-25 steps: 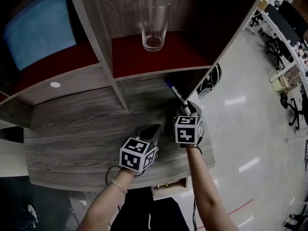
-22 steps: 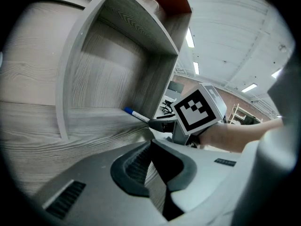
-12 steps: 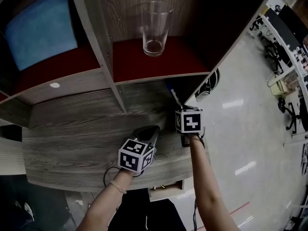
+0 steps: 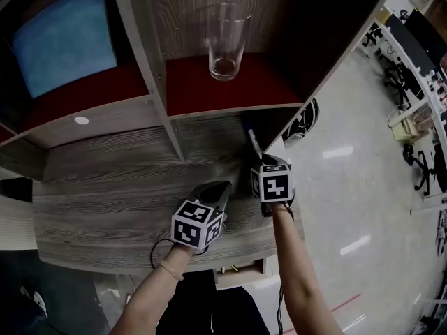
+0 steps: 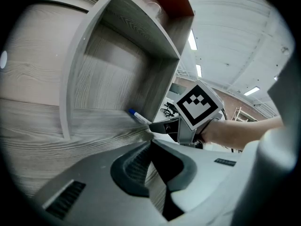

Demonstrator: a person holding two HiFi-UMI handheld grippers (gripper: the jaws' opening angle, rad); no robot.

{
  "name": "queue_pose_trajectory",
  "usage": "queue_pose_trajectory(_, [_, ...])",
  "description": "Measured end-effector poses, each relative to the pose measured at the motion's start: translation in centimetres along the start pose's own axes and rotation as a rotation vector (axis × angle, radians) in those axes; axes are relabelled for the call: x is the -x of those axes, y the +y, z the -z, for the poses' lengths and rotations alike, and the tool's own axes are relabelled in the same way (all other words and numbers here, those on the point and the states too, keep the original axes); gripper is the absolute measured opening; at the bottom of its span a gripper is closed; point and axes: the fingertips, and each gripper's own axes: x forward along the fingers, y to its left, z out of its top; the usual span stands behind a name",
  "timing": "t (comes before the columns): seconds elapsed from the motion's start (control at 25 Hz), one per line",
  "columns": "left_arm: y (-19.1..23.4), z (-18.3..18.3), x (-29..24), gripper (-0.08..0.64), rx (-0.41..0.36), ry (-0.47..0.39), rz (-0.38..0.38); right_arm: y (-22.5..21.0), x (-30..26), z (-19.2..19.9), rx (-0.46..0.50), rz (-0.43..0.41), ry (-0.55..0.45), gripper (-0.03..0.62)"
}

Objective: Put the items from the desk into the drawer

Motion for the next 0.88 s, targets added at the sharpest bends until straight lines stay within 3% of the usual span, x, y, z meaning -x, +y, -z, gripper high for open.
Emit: queue_pose_trajectory(0.88, [-5.9, 1.8, 6.2, 0.026, -0.021, -0.054, -0.032, 2.8, 12.7, 0.2, 0.024, -0.014, -0.179, 0.069])
